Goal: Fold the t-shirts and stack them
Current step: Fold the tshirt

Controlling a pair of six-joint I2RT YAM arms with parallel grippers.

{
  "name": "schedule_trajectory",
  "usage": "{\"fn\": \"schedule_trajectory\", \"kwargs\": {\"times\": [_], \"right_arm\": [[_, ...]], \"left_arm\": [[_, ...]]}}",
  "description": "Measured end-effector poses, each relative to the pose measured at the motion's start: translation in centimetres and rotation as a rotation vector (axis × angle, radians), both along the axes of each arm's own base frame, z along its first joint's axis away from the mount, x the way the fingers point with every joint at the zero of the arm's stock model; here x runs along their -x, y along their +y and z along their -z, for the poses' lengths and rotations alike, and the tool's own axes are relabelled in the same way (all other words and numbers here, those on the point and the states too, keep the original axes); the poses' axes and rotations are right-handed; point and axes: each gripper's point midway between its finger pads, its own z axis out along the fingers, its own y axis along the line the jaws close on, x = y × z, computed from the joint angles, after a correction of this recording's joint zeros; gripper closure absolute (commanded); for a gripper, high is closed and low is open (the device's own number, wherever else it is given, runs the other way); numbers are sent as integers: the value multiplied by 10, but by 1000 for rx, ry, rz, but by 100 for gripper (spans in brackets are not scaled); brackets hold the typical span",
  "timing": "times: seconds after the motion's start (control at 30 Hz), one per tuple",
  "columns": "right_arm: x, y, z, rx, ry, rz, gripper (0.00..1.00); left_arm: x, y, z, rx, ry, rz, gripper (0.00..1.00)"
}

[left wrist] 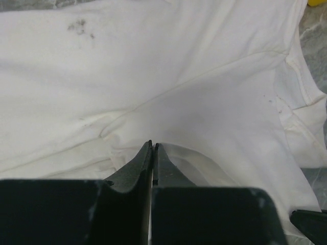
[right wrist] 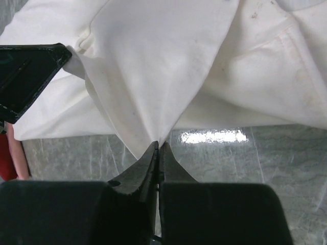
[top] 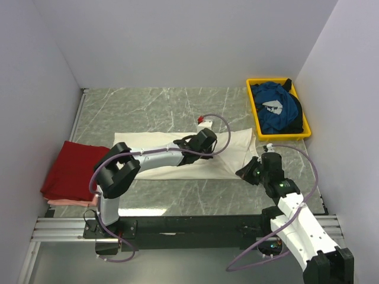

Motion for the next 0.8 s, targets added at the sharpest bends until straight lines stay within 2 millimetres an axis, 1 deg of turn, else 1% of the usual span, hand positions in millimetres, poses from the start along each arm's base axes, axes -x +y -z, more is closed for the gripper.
{"fn": "schedule_trajectory", "kwargs": {"times": [0.1,0.23,0.4,0.57,0.67,0.73,0.8], "right_arm": [[3,2,0,-3,6,-1,100],[7,4,3,0,21,1,100],[14,5,14,13,54,2,100],[15,0,25,47,101,25,100],[10,-4,26,86,137,42,100],[0,-6,22,121,163,49,100],[-13,-6,14,140,160,52,100]], "left_arm": [[2,3,0,15,2,-9,99],[4,5,6,23,8,-18,100],[11,14,17,18,25,-28,100],[14,16,22,25,37,-39,99],[15,17,23,32,41,-43,99],[15,17,23,34,42,-44,99],[15,16,23,41,43,-50,99]]}}
